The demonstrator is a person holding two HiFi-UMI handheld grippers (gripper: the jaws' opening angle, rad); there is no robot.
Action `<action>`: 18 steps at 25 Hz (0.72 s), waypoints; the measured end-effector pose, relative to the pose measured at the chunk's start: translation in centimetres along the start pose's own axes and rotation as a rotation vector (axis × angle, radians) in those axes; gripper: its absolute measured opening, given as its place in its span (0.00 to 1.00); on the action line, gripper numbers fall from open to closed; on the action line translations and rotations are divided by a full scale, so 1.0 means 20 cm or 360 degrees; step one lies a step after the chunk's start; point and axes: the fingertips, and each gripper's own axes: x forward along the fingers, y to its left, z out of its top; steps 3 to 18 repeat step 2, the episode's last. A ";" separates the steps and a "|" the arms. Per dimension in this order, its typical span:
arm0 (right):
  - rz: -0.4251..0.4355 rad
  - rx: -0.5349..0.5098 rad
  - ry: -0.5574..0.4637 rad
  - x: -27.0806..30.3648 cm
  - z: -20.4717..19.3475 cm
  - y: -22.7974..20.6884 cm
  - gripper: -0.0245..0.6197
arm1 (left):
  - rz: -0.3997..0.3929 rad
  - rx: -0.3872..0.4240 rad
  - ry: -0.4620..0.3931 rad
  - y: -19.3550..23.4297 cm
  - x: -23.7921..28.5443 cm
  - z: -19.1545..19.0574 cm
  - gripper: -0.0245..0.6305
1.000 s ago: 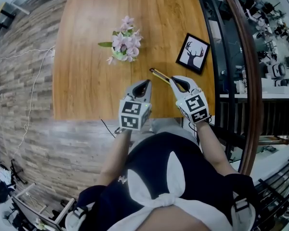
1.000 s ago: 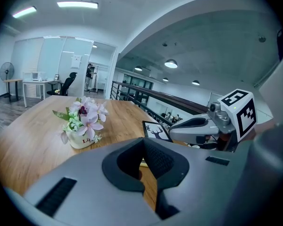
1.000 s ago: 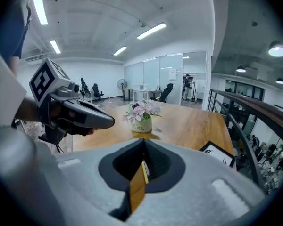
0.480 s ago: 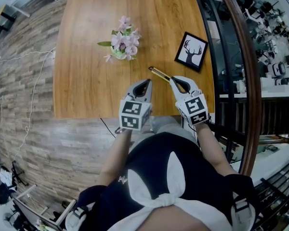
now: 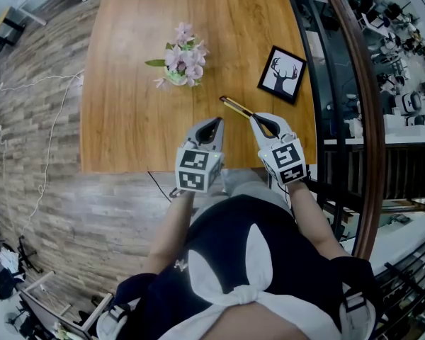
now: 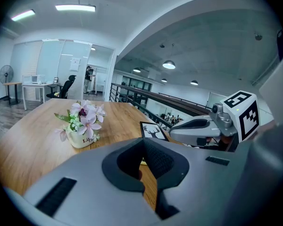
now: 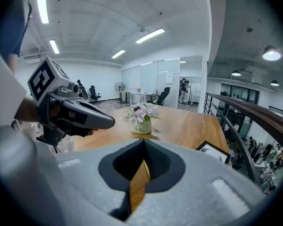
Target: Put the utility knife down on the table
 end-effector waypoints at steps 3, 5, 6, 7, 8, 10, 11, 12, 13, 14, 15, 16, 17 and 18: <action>-0.0002 0.0006 0.0006 -0.01 -0.01 0.00 0.03 | 0.0001 -0.0001 0.0001 -0.01 -0.01 -0.01 0.06; -0.0002 0.0006 0.0006 -0.01 -0.01 0.00 0.03 | 0.0001 -0.0001 0.0001 -0.01 -0.01 -0.01 0.06; -0.0002 0.0006 0.0006 -0.01 -0.01 0.00 0.03 | 0.0001 -0.0001 0.0001 -0.01 -0.01 -0.01 0.06; -0.0002 0.0006 0.0006 -0.01 -0.01 0.00 0.03 | 0.0001 -0.0001 0.0001 -0.01 -0.01 -0.01 0.06; -0.0002 0.0006 0.0006 -0.01 -0.01 0.00 0.03 | 0.0001 -0.0001 0.0001 -0.01 -0.01 -0.01 0.06; -0.0002 0.0006 0.0006 -0.01 -0.01 0.00 0.03 | 0.0001 -0.0001 0.0001 -0.01 -0.01 -0.01 0.06; -0.0002 0.0006 0.0006 -0.01 -0.01 0.00 0.03 | 0.0001 -0.0001 0.0001 -0.01 -0.01 -0.01 0.06; -0.0002 0.0006 0.0006 -0.01 -0.01 0.00 0.03 | 0.0001 -0.0001 0.0001 -0.01 -0.01 -0.01 0.06; -0.0002 0.0006 0.0006 -0.01 -0.01 0.00 0.03 | 0.0001 -0.0001 0.0001 -0.01 -0.01 -0.01 0.06; -0.0002 0.0006 0.0006 -0.01 -0.01 0.00 0.03 | 0.0001 -0.0001 0.0001 -0.01 -0.01 -0.01 0.06; -0.0002 0.0006 0.0006 -0.01 -0.01 0.00 0.03 | 0.0001 -0.0001 0.0001 -0.01 -0.01 -0.01 0.06; -0.0002 0.0006 0.0006 -0.01 -0.01 0.00 0.03 | 0.0001 -0.0001 0.0001 -0.01 -0.01 -0.01 0.06; -0.0002 0.0006 0.0006 -0.01 -0.01 0.00 0.03 | 0.0001 -0.0001 0.0001 -0.01 -0.01 -0.01 0.06; -0.0002 0.0006 0.0006 -0.01 -0.01 0.00 0.03 | 0.0001 -0.0001 0.0001 -0.01 -0.01 -0.01 0.06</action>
